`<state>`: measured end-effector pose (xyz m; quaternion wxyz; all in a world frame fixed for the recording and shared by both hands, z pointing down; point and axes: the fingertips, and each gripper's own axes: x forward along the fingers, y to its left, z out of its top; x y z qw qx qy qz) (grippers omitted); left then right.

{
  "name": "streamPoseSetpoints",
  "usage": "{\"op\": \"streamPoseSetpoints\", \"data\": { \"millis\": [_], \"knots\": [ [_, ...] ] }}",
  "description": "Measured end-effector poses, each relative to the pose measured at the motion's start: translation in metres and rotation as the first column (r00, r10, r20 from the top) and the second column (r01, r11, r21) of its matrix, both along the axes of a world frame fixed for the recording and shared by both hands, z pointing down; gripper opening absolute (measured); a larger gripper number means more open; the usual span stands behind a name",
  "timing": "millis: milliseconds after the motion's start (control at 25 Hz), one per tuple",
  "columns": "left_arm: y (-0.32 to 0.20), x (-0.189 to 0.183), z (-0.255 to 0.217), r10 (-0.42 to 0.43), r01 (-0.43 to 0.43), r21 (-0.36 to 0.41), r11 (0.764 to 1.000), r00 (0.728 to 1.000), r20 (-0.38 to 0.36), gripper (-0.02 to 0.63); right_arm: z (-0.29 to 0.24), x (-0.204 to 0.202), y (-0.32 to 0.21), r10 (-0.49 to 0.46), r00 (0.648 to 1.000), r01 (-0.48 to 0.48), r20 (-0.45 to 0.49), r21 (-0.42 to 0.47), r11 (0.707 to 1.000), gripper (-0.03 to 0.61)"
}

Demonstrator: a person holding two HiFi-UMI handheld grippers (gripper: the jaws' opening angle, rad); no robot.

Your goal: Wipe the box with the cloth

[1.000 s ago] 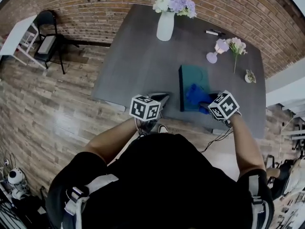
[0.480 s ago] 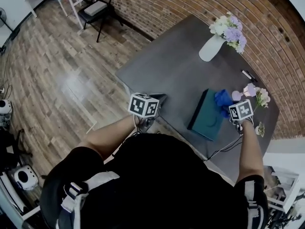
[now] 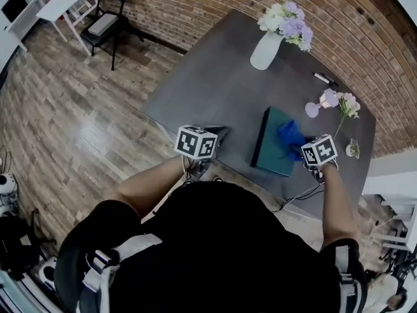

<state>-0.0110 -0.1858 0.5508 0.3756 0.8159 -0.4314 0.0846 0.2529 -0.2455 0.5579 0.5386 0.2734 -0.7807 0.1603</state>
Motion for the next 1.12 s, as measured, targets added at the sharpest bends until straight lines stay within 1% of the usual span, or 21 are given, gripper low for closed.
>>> {"op": "streamPoseSetpoints", "data": {
  "millis": [120,280,480,600,720,840,1000,1120],
  "knots": [
    [-0.002,0.018,0.0,0.086,-0.086,0.0,0.996,0.996,-0.002,0.01,0.002,0.003,0.037,0.056,0.997,-0.055,0.044,-0.023,0.998,0.164],
    [-0.002,0.046,0.0,0.209,-0.209,0.002,0.978,0.978,-0.005,0.009,0.003,0.009,0.082,0.159,0.982,-0.156,0.099,-0.044,0.987,0.164],
    [0.015,0.079,0.002,0.356,-0.356,-0.004,0.934,0.934,-0.022,0.011,0.007,0.016,0.135,0.3,0.943,-0.292,0.143,-0.075,0.954,0.164],
    [0.029,0.088,0.003,0.414,-0.415,-0.007,0.91,0.91,-0.028,0.01,0.011,0.018,0.162,0.371,0.917,-0.36,0.147,-0.094,0.928,0.165],
    [0.041,0.09,0.003,0.454,-0.454,-0.011,0.891,0.891,-0.027,0.011,0.017,0.019,0.188,0.461,0.875,-0.452,0.148,-0.089,0.887,0.165],
    [0.05,0.087,0.005,0.474,-0.475,-0.019,0.88,0.88,-0.035,0.011,0.017,0.015,0.202,0.536,0.824,-0.532,0.184,-0.079,0.843,0.166],
    [0.055,0.082,0.006,0.457,-0.458,-0.026,0.889,0.889,-0.033,0.011,0.012,0.009,0.199,0.592,0.765,-0.598,0.252,-0.064,0.799,0.164],
    [0.065,0.082,0.003,0.451,-0.452,-0.016,0.892,0.892,-0.025,0.011,0.007,0.013,0.189,0.612,0.735,-0.628,0.293,-0.048,0.777,0.16]
  ]
}}
